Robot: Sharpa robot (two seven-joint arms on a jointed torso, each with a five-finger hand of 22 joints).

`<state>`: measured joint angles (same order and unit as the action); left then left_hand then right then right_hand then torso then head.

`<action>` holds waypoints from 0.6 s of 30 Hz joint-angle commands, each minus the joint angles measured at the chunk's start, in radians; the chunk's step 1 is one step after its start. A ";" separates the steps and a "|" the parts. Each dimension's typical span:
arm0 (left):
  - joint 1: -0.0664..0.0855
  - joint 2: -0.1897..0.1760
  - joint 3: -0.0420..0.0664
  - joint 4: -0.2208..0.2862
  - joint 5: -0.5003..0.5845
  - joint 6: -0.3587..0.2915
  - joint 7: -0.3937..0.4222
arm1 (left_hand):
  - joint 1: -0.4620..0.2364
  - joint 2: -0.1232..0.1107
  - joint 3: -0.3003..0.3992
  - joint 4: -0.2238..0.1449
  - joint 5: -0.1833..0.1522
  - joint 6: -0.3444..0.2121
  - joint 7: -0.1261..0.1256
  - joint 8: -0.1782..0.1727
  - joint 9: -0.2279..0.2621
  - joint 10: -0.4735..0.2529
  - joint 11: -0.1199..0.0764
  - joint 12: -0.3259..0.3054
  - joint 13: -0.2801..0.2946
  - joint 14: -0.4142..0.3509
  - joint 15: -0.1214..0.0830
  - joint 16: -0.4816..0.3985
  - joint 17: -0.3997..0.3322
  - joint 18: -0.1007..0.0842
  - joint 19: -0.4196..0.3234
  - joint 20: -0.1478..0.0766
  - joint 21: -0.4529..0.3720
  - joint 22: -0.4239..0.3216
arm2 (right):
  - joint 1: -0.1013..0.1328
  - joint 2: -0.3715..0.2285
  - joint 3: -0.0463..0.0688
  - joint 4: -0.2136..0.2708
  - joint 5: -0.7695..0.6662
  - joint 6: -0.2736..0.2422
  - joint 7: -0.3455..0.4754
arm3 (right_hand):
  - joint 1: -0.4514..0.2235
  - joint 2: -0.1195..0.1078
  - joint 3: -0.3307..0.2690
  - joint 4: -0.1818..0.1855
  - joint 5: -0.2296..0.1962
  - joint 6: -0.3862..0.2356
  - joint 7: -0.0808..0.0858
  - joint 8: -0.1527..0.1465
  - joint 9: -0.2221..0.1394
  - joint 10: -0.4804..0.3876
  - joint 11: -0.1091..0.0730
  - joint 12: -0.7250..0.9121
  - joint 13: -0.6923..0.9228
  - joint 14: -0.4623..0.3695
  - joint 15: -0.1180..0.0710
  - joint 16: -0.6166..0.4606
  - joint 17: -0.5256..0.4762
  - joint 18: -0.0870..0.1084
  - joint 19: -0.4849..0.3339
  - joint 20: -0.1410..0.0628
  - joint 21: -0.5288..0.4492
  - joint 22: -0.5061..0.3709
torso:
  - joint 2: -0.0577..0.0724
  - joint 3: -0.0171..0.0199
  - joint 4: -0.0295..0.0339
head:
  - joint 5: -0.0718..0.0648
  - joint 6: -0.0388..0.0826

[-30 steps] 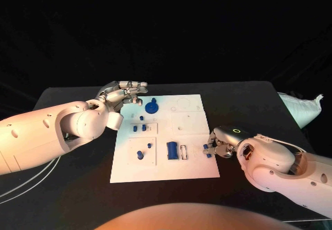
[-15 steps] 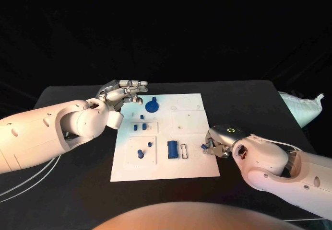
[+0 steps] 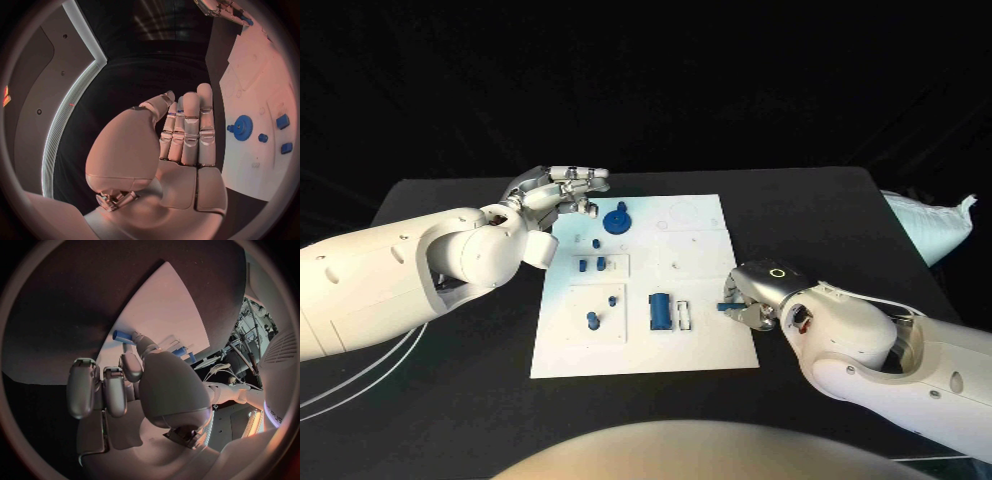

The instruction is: Assemble the parts on the task board

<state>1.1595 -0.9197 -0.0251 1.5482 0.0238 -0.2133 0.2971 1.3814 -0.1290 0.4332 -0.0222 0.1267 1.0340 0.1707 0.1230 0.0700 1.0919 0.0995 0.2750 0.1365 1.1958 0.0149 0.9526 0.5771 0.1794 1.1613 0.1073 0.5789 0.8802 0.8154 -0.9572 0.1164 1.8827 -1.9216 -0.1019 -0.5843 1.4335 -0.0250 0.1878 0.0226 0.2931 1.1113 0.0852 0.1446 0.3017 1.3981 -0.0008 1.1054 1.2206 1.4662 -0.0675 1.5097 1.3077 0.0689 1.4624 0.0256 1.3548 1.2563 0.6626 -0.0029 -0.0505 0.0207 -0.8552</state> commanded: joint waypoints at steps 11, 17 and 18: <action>0.000 0.002 0.000 0.003 -0.009 0.018 0.005 | 0.000 0.010 -0.005 -0.002 0.002 -0.007 0.001 0.004 -0.001 -0.005 0.000 0.003 0.001 -0.006 0.001 -0.003 -0.001 0.003 0.002 0.008 -0.005 -0.002 | -0.004 -0.009 -0.003 0.030 0.215 -0.182 -0.019 | -0.124 -0.026 0.140 0.005 0.064 0.007 -0.009 0.001 0.025 0.017 -0.006 0.001 0.071 0.090 -0.008 0.008 0.194 -0.003 0.010 0.001 0.006 0.006 | 0.000 -0.0003 -0.0001 | 0.001 0.000; 0.000 0.002 0.000 0.004 -0.009 0.018 0.005 | 0.000 0.010 -0.005 -0.002 0.002 -0.007 0.001 0.004 -0.001 -0.005 0.000 0.003 0.001 -0.006 0.001 -0.003 -0.001 0.003 0.002 0.008 -0.005 -0.002 | -0.001 -0.004 -0.001 0.048 0.311 -0.231 -0.021 | -0.156 -0.036 0.156 0.016 0.063 0.010 -0.012 0.003 0.030 0.023 -0.008 0.009 0.076 0.090 -0.010 0.010 0.197 -0.004 0.012 0.000 0.009 0.010 | 0.000 -0.0005 0.0007 | 0.002 -0.002; 0.000 0.002 0.000 0.004 -0.009 0.018 0.005 | 0.000 0.010 -0.005 -0.002 0.002 -0.007 0.001 0.004 -0.001 -0.005 0.000 0.003 0.001 -0.006 0.001 -0.003 -0.001 0.003 0.002 0.008 -0.005 -0.002 | 0.000 -0.003 0.000 0.049 0.322 -0.233 -0.021 | -0.158 -0.037 0.157 0.017 0.063 0.010 -0.012 0.003 0.031 0.024 -0.008 0.010 0.076 0.090 -0.010 0.010 0.197 -0.004 0.013 0.000 0.009 0.010 | 0.000 -0.0005 0.0007 | 0.002 -0.002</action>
<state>1.1595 -0.9194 -0.0252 1.5493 0.0203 -0.2129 0.2966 1.3814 -0.1290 0.4332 -0.0222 0.1267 1.0340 0.1708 0.1230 0.0700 1.0919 0.0995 0.2750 0.1362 1.1957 0.0149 0.9526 0.5773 0.1794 1.1613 0.1073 0.5789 0.8802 0.8146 -0.9628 0.1156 1.9278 -1.6948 -0.2739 -0.5961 1.2869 -0.0630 0.3387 0.0384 0.3549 1.1103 0.0784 0.1430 0.3018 1.4179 -0.0096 1.1094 1.2955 1.4664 -0.0684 1.5145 1.3075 0.0690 1.4624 0.0256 1.3595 1.2656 0.6627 -0.0032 -0.0502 0.0223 -0.8567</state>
